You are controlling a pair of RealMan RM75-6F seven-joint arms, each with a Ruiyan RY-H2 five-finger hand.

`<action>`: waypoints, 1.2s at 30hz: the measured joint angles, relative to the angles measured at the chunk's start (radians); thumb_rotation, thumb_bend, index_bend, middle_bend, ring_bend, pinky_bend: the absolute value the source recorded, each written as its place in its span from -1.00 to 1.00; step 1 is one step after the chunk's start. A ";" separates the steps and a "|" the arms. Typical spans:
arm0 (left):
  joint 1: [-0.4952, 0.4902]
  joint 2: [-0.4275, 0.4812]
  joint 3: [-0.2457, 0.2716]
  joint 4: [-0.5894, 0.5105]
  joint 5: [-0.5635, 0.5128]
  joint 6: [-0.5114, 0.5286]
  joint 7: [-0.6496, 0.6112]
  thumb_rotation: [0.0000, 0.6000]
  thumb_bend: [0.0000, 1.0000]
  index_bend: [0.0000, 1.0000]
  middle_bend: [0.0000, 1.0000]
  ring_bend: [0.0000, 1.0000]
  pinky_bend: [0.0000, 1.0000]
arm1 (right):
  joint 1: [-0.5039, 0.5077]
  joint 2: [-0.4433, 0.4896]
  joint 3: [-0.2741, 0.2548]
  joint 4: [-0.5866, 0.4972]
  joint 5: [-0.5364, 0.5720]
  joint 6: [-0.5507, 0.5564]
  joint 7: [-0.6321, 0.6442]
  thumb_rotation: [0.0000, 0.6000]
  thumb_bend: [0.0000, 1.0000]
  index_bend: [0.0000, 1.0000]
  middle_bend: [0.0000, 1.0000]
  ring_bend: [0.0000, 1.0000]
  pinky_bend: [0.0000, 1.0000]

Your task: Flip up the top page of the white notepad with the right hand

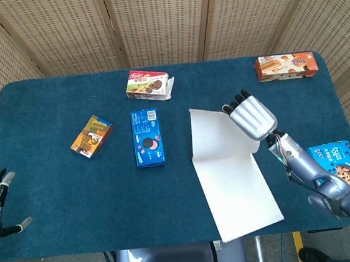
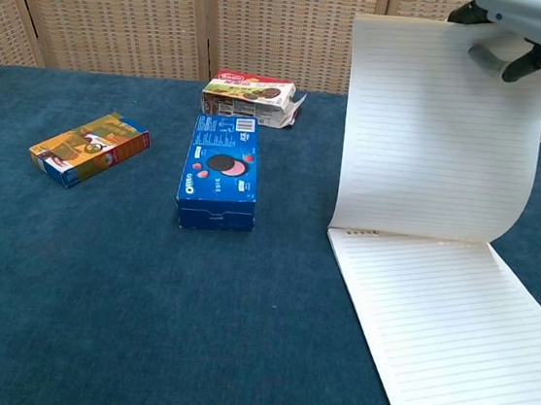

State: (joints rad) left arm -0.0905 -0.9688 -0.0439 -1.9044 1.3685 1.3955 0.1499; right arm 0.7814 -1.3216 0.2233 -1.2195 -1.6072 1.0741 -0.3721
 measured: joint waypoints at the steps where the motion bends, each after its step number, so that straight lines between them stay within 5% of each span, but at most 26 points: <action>1: -0.006 -0.001 -0.005 0.000 -0.018 -0.010 0.004 1.00 -1.00 -1.00 -1.00 -1.00 -1.00 | 0.019 -0.021 0.004 0.044 0.013 -0.028 -0.006 1.00 -0.13 -0.27 -0.51 -0.56 -0.44; 3: -0.015 -0.003 -0.012 0.002 -0.046 -0.027 0.010 1.00 -1.00 -1.00 -1.00 -1.00 -1.00 | 0.044 -0.055 0.009 0.112 0.040 -0.078 -0.020 1.00 -0.74 -0.90 -0.96 -0.97 -0.87; 5: -0.026 -0.004 -0.021 0.004 -0.078 -0.045 0.017 1.00 -1.00 -1.00 -1.00 -1.00 -1.00 | 0.069 -0.099 0.019 0.192 0.093 -0.149 -0.049 1.00 -0.99 -1.00 -1.00 -1.00 -1.00; 11: -0.049 -0.008 -0.037 0.011 -0.135 -0.079 0.029 1.00 -1.00 -1.00 -1.00 -1.00 -1.00 | 0.114 -0.241 0.062 0.357 0.276 -0.245 -0.158 1.00 -1.00 -1.00 -1.00 -1.00 -1.00; 18: -0.055 -0.004 -0.035 0.010 -0.135 -0.085 0.022 1.00 -1.00 -1.00 -1.00 -1.00 -1.00 | 0.118 -0.305 0.080 0.433 0.300 -0.152 -0.153 1.00 -1.00 -1.00 -1.00 -1.00 -1.00; 31: -0.031 0.021 -0.005 0.002 -0.031 -0.045 -0.047 1.00 -1.00 -1.00 -1.00 -1.00 -1.00 | -0.083 -0.153 0.094 0.120 0.306 0.198 -0.072 1.00 -1.00 -1.00 -1.00 -1.00 -1.00; 36: -0.010 0.032 0.013 -0.004 0.036 -0.006 -0.071 1.00 -1.00 -1.00 -1.00 -1.00 -1.00 | -0.145 -0.096 0.117 0.026 0.372 0.230 -0.055 1.00 -1.00 -1.00 -1.00 -1.00 -1.00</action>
